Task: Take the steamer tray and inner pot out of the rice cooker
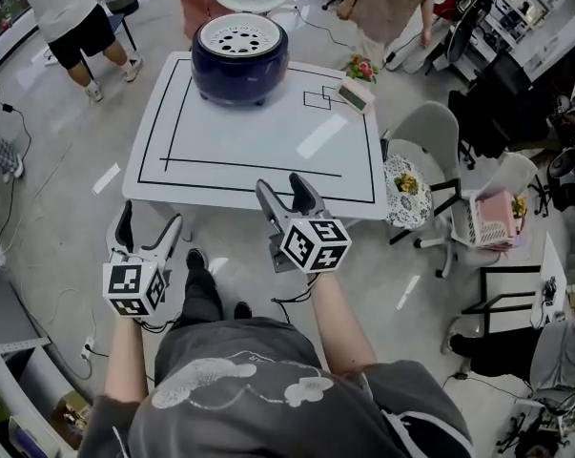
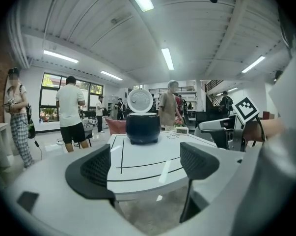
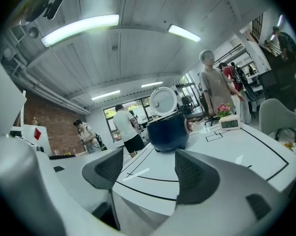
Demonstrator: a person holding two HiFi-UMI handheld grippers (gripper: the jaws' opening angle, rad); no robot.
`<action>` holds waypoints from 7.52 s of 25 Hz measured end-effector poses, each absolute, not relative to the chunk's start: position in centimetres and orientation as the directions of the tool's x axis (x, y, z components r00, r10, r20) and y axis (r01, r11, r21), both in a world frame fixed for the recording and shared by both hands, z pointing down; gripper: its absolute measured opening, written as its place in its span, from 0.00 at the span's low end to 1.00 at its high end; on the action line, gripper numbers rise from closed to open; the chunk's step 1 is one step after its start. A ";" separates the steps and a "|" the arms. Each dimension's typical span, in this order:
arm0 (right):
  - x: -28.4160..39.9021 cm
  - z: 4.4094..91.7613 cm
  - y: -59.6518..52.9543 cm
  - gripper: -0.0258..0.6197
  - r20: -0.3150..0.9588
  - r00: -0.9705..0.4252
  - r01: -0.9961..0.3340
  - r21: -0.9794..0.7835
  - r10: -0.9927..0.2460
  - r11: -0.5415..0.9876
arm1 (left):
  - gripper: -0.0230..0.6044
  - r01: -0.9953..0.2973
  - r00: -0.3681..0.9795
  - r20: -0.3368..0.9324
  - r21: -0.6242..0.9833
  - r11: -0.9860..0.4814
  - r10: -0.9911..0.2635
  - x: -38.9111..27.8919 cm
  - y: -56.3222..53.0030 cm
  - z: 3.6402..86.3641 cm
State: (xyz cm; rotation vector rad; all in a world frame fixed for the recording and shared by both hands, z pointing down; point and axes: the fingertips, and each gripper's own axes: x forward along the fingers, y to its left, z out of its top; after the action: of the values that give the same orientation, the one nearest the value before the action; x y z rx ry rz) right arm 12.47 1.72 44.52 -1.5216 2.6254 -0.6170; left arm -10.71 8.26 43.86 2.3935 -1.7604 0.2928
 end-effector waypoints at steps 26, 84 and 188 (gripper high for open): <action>4.9 33.9 -29.9 0.54 0.177 -0.434 -0.901 -0.101 -0.883 0.423 | 0.73 -0.814 0.574 0.182 0.020 -0.580 -0.799 -16.4 -27.6 37.7; 12.0 36.4 -46.9 0.10 0.567 -0.111 -0.943 0.200 -0.816 0.267 | 0.73 -0.792 0.604 0.198 0.038 -0.609 -0.772 -11.4 -33.8 37.8; 14.2 33.4 -31.2 0.52 0.229 -0.271 -0.958 -0.159 -0.935 0.239 | 0.73 -0.819 0.554 0.146 -0.081 -0.568 -0.819 -10.3 -25.6 37.6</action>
State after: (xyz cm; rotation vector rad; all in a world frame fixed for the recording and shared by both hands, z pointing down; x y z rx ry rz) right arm 14.25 -31.17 33.43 -1.9451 2.5396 -0.4330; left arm -10.33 -25.57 37.58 2.7727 -1.4615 0.2641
